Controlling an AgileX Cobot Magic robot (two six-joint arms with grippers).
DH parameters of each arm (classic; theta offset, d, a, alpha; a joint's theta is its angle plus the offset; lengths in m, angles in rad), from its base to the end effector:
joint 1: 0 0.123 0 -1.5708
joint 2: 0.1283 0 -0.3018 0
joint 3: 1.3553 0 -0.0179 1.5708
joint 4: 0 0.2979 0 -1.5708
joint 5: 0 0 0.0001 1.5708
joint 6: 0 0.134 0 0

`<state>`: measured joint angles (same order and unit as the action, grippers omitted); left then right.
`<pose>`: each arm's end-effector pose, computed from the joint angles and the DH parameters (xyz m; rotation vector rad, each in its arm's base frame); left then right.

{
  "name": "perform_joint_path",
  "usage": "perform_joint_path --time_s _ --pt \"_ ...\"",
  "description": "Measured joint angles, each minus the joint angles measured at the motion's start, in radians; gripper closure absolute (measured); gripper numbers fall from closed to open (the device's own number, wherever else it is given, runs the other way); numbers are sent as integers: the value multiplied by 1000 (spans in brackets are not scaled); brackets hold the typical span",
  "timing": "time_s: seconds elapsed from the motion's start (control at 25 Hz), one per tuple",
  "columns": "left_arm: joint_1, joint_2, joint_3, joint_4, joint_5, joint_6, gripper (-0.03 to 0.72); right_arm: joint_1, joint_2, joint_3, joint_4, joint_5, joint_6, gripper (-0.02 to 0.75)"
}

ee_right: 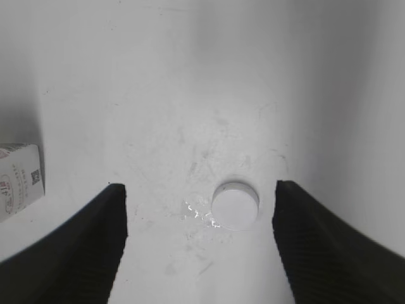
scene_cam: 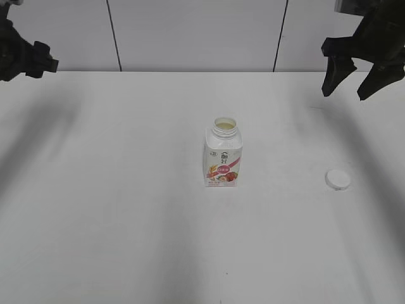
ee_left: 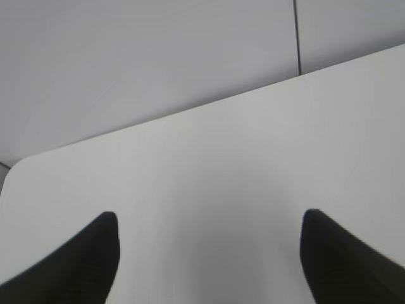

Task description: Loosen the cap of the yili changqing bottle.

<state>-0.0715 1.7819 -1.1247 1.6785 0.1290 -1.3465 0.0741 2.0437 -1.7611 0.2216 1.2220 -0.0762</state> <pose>0.4738 -0.0167 0.1918 0.3540 2.1060 0.2905 0.4840 0.0637 0.2022 -0.1342 2.9688 0.3190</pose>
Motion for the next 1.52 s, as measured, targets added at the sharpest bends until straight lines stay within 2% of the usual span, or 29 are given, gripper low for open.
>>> perform_joint_path --time_s 0.12,0.2,0.44,0.56,0.72,0.84,1.04,1.12,1.24,1.52 --pt "8 0 4 -86 60 6 150 0 0 0 0 0 -5 173" --pt "8 0 4 -169 167 50 150 0 0 0 0 0 -6 173" --pt "20 0 4 -512 406 432 150 0 0 0 -1 0 -8 173" --pt "13 -8 4 -645 422 535 150 0 0 0 -1 0 -8 173" --pt "0 -61 4 -820 398 607 150 0 0 0 -1 0 -8 173" --pt "-1 -111 3 -1011 371 707 150 0 0 0 -1 0 -9 173" --pt "-1 -127 3 -1398 446 1033 150 0 0 0 -9 0 -9 173" --pt "-1 -128 3 -1499 474 1136 150 0 -1 0 -28 0 -7 173" --pt "-2 -139 3 -1566 492 1191 150 0 -19 7 -57 0 -5 173" --pt "-3 -165 -49 -1579 644 1212 154 0 -167 69 -95 0 4 173"
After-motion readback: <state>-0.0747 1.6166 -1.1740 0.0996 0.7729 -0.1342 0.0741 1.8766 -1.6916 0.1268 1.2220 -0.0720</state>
